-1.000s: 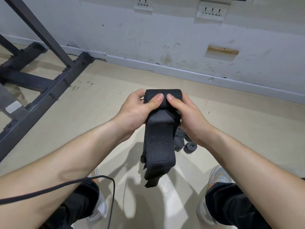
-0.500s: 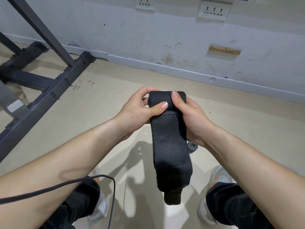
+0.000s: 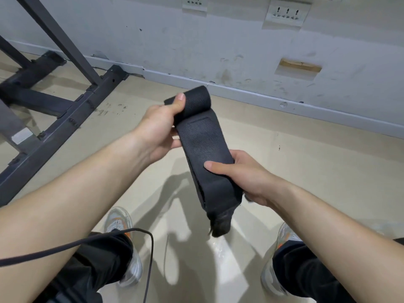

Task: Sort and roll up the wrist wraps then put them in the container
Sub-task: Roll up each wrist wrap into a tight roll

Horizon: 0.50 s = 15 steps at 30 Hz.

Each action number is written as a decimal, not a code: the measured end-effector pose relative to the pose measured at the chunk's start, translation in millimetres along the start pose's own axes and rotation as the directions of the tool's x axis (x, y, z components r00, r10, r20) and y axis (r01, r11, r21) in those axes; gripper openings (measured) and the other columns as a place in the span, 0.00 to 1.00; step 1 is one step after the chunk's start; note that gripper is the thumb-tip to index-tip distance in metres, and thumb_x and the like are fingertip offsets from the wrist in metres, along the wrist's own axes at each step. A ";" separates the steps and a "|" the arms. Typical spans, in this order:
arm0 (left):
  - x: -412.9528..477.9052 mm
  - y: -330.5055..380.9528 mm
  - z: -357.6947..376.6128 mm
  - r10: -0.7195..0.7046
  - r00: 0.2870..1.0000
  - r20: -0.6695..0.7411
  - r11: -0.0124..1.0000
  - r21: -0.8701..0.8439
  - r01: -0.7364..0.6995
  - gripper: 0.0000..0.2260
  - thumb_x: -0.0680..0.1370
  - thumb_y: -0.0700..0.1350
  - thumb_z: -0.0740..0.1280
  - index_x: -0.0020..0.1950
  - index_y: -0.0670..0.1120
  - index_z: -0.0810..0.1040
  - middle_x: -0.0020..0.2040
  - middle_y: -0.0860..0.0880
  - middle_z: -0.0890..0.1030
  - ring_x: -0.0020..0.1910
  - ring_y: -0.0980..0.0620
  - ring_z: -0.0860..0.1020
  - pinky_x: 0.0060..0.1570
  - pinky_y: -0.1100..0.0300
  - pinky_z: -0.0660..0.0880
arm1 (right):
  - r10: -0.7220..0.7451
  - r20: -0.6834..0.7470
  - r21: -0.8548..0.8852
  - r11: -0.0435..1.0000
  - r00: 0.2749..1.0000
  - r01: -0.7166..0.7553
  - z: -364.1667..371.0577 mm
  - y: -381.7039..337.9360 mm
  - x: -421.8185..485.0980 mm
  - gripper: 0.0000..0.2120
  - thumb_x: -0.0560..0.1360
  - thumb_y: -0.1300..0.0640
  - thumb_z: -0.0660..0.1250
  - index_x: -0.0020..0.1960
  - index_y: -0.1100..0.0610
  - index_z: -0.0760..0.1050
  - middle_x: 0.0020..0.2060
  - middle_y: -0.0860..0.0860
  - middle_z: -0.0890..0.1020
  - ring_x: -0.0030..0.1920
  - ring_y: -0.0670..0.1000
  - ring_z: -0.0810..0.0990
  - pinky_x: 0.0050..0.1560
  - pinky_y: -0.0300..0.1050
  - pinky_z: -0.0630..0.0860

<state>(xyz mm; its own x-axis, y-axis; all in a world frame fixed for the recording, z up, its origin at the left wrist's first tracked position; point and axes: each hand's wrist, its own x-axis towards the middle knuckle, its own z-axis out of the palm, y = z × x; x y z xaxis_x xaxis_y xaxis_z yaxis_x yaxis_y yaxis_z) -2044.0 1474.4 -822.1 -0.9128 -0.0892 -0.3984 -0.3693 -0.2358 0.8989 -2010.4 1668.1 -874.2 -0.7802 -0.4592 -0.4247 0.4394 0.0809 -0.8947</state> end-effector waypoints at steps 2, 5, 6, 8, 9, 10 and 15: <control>4.7 4.8 -5.9 0.010 0.999 -0.052 0.997 -0.073 -0.014 0.11 0.84 0.52 0.64 0.50 0.47 0.80 0.35 0.55 0.86 0.36 0.56 0.85 0.40 0.55 0.83 | 0.006 0.030 -0.018 1.000 1.000 -0.006 3.0 5.6 1.0 0.08 0.80 0.56 0.70 0.56 0.59 0.82 0.48 0.52 0.88 0.47 0.50 0.87 0.45 0.40 0.81; 12.5 6.2 -12.5 0.051 0.989 -0.141 0.994 -0.085 -0.063 0.09 0.83 0.52 0.66 0.51 0.47 0.80 0.35 0.55 0.85 0.35 0.57 0.85 0.38 0.57 0.82 | -0.014 0.011 -0.033 0.999 1.000 0.015 10.0 11.6 3.8 0.09 0.81 0.54 0.69 0.54 0.58 0.82 0.45 0.50 0.88 0.44 0.49 0.87 0.46 0.42 0.81; 14.9 5.8 -14.9 0.064 0.983 -0.171 0.994 -0.076 -0.078 0.09 0.83 0.52 0.66 0.53 0.47 0.79 0.36 0.55 0.85 0.35 0.56 0.84 0.40 0.56 0.82 | -0.027 -0.001 -0.033 0.999 1.000 0.027 12.2 12.7 4.3 0.08 0.81 0.53 0.69 0.52 0.58 0.81 0.41 0.49 0.87 0.39 0.48 0.86 0.41 0.41 0.80; 19.9 5.3 -19.5 0.092 0.970 -0.225 0.993 -0.057 -0.107 0.10 0.83 0.53 0.67 0.57 0.47 0.78 0.41 0.54 0.85 0.38 0.55 0.84 0.41 0.55 0.82 | -0.055 -0.025 -0.043 0.998 0.998 0.054 15.7 13.8 4.2 0.09 0.81 0.52 0.69 0.48 0.58 0.81 0.35 0.48 0.85 0.33 0.47 0.83 0.35 0.39 0.78; 22.4 5.2 -21.2 0.107 0.963 -0.249 0.992 -0.043 -0.122 0.12 0.83 0.53 0.67 0.60 0.45 0.77 0.44 0.52 0.85 0.38 0.55 0.84 0.39 0.56 0.82 | -0.067 -0.037 -0.055 0.996 0.997 0.065 17.1 14.4 4.5 0.09 0.80 0.51 0.70 0.48 0.58 0.81 0.35 0.48 0.85 0.33 0.47 0.83 0.35 0.39 0.78; 23.9 5.1 -22.0 0.124 0.955 -0.269 0.990 -0.027 -0.136 0.13 0.83 0.52 0.67 0.61 0.45 0.76 0.46 0.51 0.85 0.38 0.55 0.84 0.37 0.57 0.82 | -0.084 -0.046 -0.091 0.993 0.995 0.079 18.0 16.5 5.7 0.09 0.80 0.51 0.71 0.49 0.57 0.81 0.37 0.48 0.86 0.35 0.47 0.84 0.38 0.40 0.78; 27.5 -1.5 -21.7 0.236 0.931 -0.280 0.972 0.082 -0.222 0.13 0.83 0.49 0.68 0.63 0.43 0.72 0.53 0.48 0.82 0.42 0.54 0.84 0.32 0.58 0.80 | -0.070 -0.023 -0.086 0.994 0.997 0.068 16.1 18.0 7.2 0.08 0.78 0.58 0.72 0.56 0.58 0.81 0.46 0.48 0.88 0.44 0.46 0.86 0.44 0.38 0.80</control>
<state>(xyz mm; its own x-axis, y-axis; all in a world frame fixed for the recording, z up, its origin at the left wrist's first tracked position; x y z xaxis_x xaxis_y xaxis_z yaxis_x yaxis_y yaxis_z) -2064.8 1451.3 -838.3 -0.8880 -0.4095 -0.2092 -0.1701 -0.1303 0.9768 -2001.0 1652.0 -891.1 -0.8195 -0.4429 -0.3637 0.3452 0.1251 -0.9302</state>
